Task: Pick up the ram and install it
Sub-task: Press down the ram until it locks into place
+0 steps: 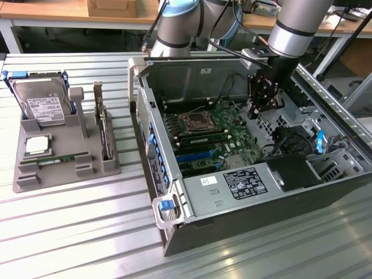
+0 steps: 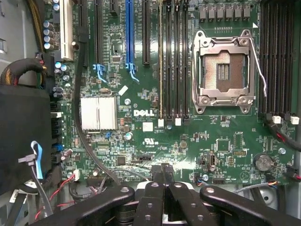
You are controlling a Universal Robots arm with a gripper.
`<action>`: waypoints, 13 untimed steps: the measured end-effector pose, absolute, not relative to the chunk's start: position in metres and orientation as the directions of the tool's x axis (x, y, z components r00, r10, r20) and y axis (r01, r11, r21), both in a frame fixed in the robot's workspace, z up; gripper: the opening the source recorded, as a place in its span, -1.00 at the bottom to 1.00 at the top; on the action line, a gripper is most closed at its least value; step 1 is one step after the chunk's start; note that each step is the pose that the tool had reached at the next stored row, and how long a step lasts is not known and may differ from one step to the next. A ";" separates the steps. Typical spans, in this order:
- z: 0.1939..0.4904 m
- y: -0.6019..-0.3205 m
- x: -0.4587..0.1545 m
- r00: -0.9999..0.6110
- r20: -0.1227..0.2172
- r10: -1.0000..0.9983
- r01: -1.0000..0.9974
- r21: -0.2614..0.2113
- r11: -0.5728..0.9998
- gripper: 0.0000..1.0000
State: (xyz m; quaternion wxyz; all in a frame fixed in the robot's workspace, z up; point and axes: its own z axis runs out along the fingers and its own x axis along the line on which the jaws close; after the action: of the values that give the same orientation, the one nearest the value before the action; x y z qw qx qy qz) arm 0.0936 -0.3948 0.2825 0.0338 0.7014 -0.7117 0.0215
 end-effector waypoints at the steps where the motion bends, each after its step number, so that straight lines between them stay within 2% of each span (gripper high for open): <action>1: 0.283 -0.395 0.093 -0.014 0.078 -0.997 -1.000 0.016 0.015 -0.80; 3: 0.283 -0.395 0.093 -0.013 0.078 -0.997 -1.000 0.016 0.014 -0.80; 7: 0.281 -0.395 0.046 -0.013 0.077 -0.997 -1.000 0.007 0.013 -0.80; 13: 0.268 -0.396 0.038 -0.006 0.077 -0.997 -1.000 0.007 0.007 -0.80</action>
State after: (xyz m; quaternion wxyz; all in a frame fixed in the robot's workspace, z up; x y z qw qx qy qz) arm 0.0379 -0.3964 0.2682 0.0301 0.7042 -0.7090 0.0247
